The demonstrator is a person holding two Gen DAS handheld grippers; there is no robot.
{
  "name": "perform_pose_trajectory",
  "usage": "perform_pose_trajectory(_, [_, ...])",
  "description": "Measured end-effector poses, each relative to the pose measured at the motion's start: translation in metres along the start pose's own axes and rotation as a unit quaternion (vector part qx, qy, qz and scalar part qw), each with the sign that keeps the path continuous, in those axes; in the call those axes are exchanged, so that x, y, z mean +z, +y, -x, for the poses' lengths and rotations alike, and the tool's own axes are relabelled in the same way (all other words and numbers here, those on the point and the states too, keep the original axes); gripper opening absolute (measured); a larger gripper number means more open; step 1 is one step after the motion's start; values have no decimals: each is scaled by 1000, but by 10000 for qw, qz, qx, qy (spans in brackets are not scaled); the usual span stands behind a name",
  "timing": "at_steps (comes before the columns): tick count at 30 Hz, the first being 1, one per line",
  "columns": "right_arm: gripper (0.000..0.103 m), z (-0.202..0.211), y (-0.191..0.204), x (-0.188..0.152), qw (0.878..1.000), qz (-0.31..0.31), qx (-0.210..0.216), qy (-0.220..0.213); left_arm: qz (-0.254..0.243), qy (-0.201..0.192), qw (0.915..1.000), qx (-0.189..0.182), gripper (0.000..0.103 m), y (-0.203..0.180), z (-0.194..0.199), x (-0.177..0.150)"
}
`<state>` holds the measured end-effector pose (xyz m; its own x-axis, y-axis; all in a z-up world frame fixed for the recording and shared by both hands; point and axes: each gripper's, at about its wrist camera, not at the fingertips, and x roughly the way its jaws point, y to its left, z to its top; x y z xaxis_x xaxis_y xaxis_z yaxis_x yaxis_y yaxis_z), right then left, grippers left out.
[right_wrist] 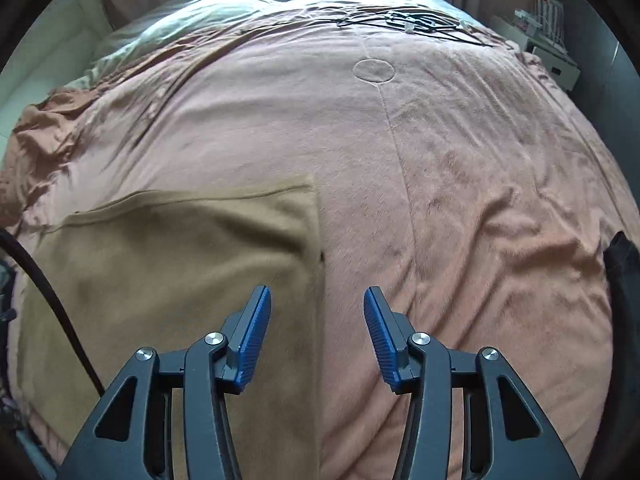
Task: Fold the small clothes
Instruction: 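Open both tools and pull them back from the folded shirt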
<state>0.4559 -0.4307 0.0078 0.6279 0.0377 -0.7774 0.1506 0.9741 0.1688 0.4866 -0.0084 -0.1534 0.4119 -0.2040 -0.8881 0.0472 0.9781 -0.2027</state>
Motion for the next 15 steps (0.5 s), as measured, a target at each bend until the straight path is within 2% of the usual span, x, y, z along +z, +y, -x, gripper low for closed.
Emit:
perform_pose_trajectory(7, [46,41,-26,-41,9988,-192,457,40,42,8,9999,-121,45,5,17,-30])
perform_pose_trajectory(15, [46,74,-44,-92,9965,-380,729,180,279,13,9992,-296,45,20,32,-70])
